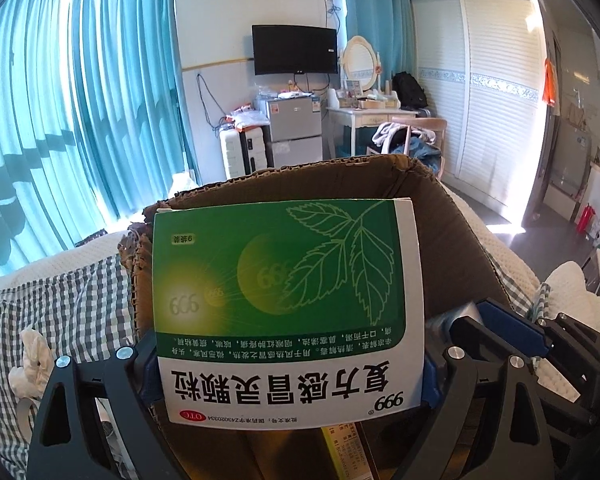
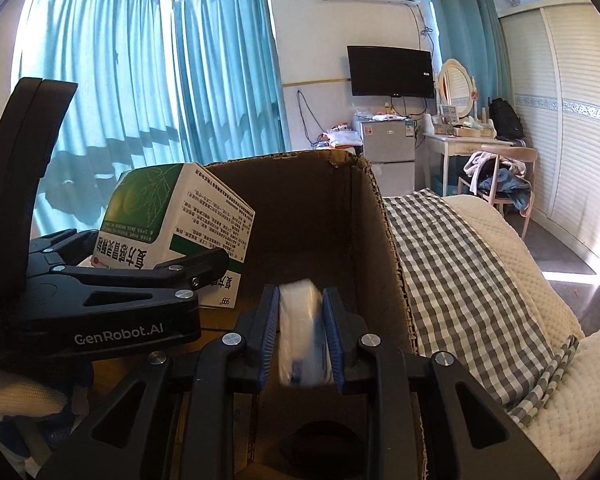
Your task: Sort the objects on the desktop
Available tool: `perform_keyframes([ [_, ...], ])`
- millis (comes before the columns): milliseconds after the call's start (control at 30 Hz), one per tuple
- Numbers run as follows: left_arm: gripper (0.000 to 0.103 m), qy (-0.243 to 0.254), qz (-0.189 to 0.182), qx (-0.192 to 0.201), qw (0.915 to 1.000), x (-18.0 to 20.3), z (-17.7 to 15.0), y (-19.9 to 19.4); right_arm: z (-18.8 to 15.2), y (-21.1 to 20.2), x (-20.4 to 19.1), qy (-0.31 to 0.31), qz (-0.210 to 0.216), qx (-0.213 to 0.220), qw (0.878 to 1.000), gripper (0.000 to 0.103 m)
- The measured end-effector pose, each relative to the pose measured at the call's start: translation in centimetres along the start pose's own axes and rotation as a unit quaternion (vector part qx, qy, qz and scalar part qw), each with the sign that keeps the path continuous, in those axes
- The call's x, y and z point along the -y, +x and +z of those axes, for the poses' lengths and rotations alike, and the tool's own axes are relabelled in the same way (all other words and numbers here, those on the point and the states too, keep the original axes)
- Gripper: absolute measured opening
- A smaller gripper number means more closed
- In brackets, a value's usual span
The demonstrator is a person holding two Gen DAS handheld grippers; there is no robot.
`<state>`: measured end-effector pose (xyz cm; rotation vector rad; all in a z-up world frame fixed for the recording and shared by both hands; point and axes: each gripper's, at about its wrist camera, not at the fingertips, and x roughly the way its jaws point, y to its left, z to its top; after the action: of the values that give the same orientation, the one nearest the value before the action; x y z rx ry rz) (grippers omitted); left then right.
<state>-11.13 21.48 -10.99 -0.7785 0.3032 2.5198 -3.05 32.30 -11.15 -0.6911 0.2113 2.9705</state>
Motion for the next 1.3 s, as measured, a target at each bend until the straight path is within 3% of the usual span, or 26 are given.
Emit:
perform_keyframes([
  [67, 0.096, -0.005, -0.002, -0.005, 1.0000, -0.2, 0.0, 0.1, 0.0, 0.0, -0.1, -0.005, -0.003, -0.001, 1.000, 0.025],
  [200, 0.102, -0.020, 0.004, 0.000, 0.9998, -0.7, 0.3, -0.5, 0.2, -0.4, -0.4, -0.013, -0.017, 0.012, 1.000, 0.044],
  [400, 0.103, -0.038, 0.008, 0.026, 0.9989, -1.7, 0.7, -3.3, 0.9, -2.5, -0.4, -0.015, -0.027, 0.046, 0.998, 0.058],
  [633, 0.103, -0.052, 0.021, 0.052, 0.9971, -3.5, 0.7, -7.3, 1.7, -5.7, -1.2, -0.010, -0.023, 0.082, 0.996, 0.064],
  [800, 0.103, -0.066, 0.037, 0.076, 0.9942, -5.1, 1.0, -10.5, 2.5, -8.3, -2.4, -0.008, -0.010, 0.115, 0.993, 0.075],
  [933, 0.103, -0.077, 0.055, 0.096, 0.9909, -6.1, 0.9, -13.3, 3.3, -10.1, -3.4, -0.010, 0.003, 0.124, 0.992, 0.076],
  [1000, 0.103, -0.080, 0.063, 0.106, 0.9892, -6.7, 0.9, -14.7, 3.6, -11.1, -4.3, -0.014, 0.004, 0.138, 0.990, 0.086],
  [1133, 0.103, -0.087, 0.084, 0.125, 0.9848, -7.6, 0.9, -17.2, 4.2, -12.8, -5.6, -0.015, 0.023, 0.163, 0.986, 0.094],
  [1200, 0.103, -0.093, 0.091, 0.131, 0.9828, -8.1, 0.9, -18.2, 4.5, -13.3, -6.5, -0.019, 0.027, 0.174, 0.984, 0.103],
  [1300, 0.103, -0.097, 0.104, 0.139, 0.9801, -8.9, 0.7, -19.6, 4.8, -14.2, -8.0, -0.022, 0.036, 0.191, 0.981, 0.103],
])
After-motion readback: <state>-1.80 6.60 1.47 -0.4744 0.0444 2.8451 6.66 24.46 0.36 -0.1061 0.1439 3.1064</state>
